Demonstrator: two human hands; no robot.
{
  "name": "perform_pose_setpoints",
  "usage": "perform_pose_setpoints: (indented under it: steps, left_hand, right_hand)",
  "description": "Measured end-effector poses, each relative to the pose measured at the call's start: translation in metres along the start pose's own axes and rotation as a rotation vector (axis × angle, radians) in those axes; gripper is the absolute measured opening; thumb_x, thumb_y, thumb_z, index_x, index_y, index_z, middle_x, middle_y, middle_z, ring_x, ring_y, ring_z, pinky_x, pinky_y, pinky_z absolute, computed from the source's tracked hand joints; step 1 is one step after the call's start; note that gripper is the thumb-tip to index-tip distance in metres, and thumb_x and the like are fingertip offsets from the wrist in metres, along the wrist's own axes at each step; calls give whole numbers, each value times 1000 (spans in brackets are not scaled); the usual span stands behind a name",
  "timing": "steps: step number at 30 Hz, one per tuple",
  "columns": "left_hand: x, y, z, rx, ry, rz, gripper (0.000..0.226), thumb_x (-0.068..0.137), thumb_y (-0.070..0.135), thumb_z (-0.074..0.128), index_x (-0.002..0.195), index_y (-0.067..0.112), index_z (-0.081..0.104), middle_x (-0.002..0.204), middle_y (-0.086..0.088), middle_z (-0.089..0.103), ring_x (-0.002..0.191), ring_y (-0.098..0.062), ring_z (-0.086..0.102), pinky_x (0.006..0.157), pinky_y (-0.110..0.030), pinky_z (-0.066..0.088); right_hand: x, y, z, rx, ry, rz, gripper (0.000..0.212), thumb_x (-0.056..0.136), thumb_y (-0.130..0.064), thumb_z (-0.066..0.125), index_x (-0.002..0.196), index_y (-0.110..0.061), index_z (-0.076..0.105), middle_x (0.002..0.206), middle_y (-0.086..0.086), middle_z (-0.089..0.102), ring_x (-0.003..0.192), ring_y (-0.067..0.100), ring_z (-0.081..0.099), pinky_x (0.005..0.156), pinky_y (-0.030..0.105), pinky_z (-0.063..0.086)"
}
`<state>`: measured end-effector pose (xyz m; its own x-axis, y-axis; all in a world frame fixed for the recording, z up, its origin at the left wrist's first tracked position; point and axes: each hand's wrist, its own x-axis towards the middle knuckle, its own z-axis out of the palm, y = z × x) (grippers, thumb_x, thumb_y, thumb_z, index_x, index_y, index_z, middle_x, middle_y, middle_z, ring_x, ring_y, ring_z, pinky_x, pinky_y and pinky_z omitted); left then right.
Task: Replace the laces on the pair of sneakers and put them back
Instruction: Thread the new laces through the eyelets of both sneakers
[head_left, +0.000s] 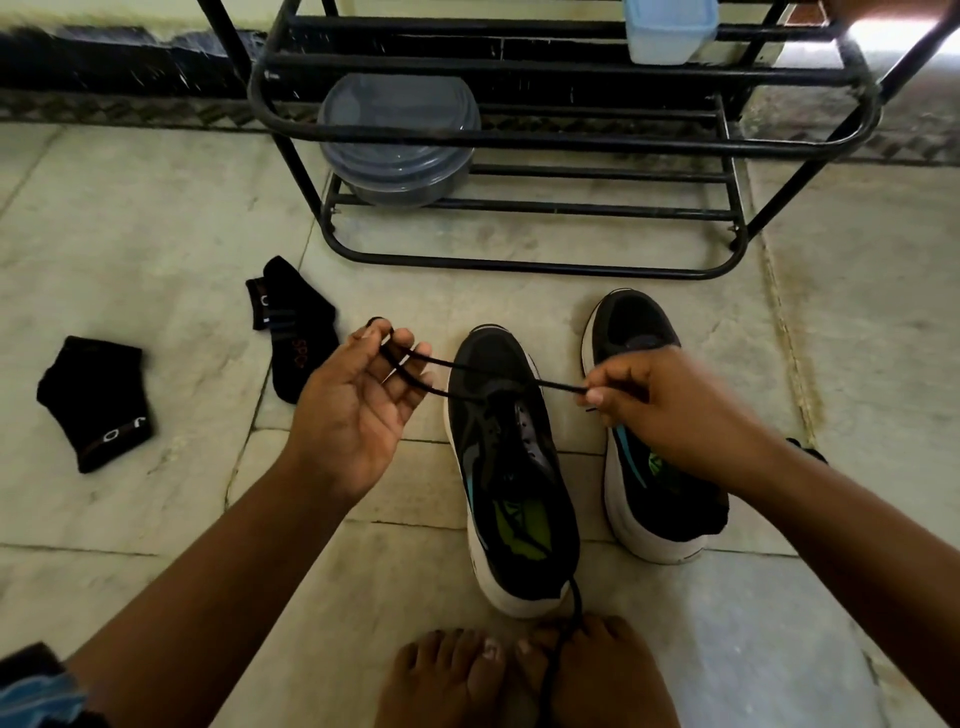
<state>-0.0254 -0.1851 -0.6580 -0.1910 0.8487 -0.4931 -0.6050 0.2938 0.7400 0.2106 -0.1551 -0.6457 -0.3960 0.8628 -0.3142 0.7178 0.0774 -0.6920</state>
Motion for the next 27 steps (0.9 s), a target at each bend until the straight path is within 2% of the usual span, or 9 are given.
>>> perform_pose_setpoints:
  steps: [4, 9, 12, 15, 17, 19, 23, 25, 27]
  left_hand:
    - [-2, 0, -13, 91, 111, -3, 23, 100, 17, 37, 96, 23, 59, 100, 3, 71, 102, -15, 65, 85, -34, 48]
    - [1, 6, -16, 113, 192, -66, 20, 98, 18, 44, 99, 26, 63, 106, 7, 68, 109, -15, 61, 81, -33, 47]
    - [4, 11, -16, 155, 174, -184, 22, 98, 17, 44, 108, 22, 63, 116, 0, 67, 107, -20, 62, 81, -32, 49]
    - [5, 13, -16, 217, 126, -239, 29, 99, 18, 43, 124, 13, 56, 119, -8, 65, 106, -23, 63, 82, -32, 50]
    - [4, 16, -17, 288, 104, -292, 32, 98, 22, 44, 125, 9, 54, 120, -11, 64, 107, -23, 62, 83, -33, 50]
    - [4, 19, -19, 356, 145, -279, 33, 97, 24, 46, 125, 9, 54, 124, -11, 61, 110, -23, 59, 83, -33, 48]
    - [-3, 7, -15, 663, 274, 8, 34, 97, 18, 49, 131, 18, 49, 130, -4, 54, 112, -19, 54, 86, -33, 44]
    - [-13, -4, -6, 883, 85, 164, 37, 95, 18, 52, 129, 31, 49, 125, 5, 55, 101, -14, 58, 77, -28, 47]
    - [-23, -14, 3, 1123, -209, 210, 42, 94, 24, 55, 128, 46, 45, 114, 13, 55, 92, -6, 60, 73, -18, 47]
  right_hand:
    - [-5, 11, 5, -183, -126, 150, 21, 93, -28, 56, 73, -29, 63, 70, -5, 65, 66, 6, 62, 58, 15, 45]
    - [-11, 6, 10, -295, -316, 163, 21, 94, -29, 54, 76, -25, 61, 70, -4, 66, 63, 3, 58, 61, 15, 44]
    - [-15, 1, 9, -43, -576, 290, 13, 92, -16, 58, 81, -14, 64, 66, 0, 68, 53, 6, 59, 53, 17, 49]
    - [-20, -3, 6, 202, -773, 324, 9, 89, -2, 59, 90, -7, 66, 74, 7, 70, 62, 14, 66, 58, 21, 54]
    - [-20, -2, 6, 294, -738, 297, 10, 88, 2, 58, 94, -1, 66, 80, 12, 72, 65, 16, 68, 59, 21, 54]
    - [-18, -1, 5, 387, -620, 293, 10, 87, 2, 59, 95, 2, 66, 82, 16, 72, 65, 18, 68, 57, 21, 54]
    - [-17, -5, 7, 430, -423, 229, 8, 87, -5, 62, 90, -3, 69, 73, 12, 70, 55, 17, 62, 49, 20, 51]
    - [-18, -10, 9, 433, -376, 165, 9, 88, -12, 62, 90, -8, 70, 69, 7, 70, 47, 14, 55, 42, 19, 44]
    - [-18, -17, 9, 497, -371, 117, 12, 88, -16, 62, 92, -9, 71, 66, 5, 68, 41, 11, 46, 38, 17, 36]
